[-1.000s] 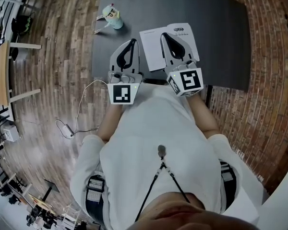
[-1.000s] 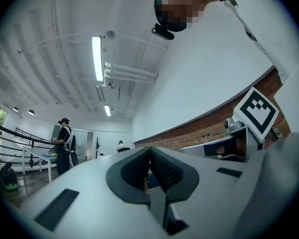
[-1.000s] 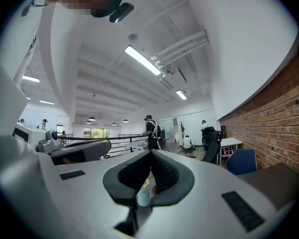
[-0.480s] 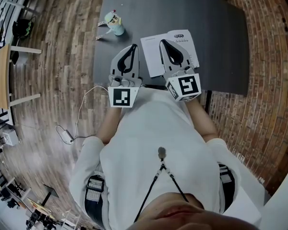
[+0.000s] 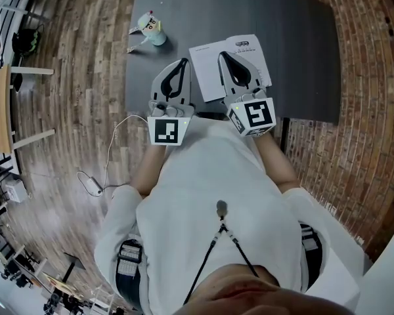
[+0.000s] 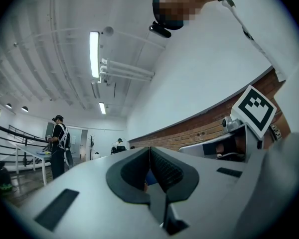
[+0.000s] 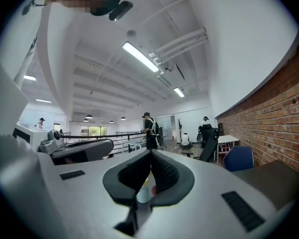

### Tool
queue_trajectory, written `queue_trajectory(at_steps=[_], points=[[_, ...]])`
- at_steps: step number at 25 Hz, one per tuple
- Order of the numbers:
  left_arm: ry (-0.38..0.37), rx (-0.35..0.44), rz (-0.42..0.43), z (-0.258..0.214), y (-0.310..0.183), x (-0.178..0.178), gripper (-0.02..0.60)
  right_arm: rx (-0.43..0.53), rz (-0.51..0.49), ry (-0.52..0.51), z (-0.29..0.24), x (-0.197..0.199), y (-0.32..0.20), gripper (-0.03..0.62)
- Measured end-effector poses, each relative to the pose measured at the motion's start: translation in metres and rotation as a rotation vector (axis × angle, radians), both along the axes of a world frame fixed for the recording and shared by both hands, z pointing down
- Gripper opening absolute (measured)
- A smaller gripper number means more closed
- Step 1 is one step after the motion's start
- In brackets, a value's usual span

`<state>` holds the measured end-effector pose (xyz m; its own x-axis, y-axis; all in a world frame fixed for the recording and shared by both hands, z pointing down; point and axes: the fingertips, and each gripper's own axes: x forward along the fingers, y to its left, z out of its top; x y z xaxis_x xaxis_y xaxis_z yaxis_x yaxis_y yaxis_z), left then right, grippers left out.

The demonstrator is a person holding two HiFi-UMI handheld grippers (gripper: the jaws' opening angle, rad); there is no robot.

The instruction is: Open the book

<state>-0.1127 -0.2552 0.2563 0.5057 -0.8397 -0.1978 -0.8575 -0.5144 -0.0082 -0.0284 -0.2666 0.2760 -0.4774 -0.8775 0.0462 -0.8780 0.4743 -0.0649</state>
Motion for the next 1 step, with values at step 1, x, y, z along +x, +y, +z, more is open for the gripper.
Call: queue_trajectory(at_steps=[1], points=[[-0.003,-0.002,0.001,0.0013,-0.0001,0.0004,0.023,0.000,0.000,-0.003,0.0005,0.0001,-0.0004,0.037]])
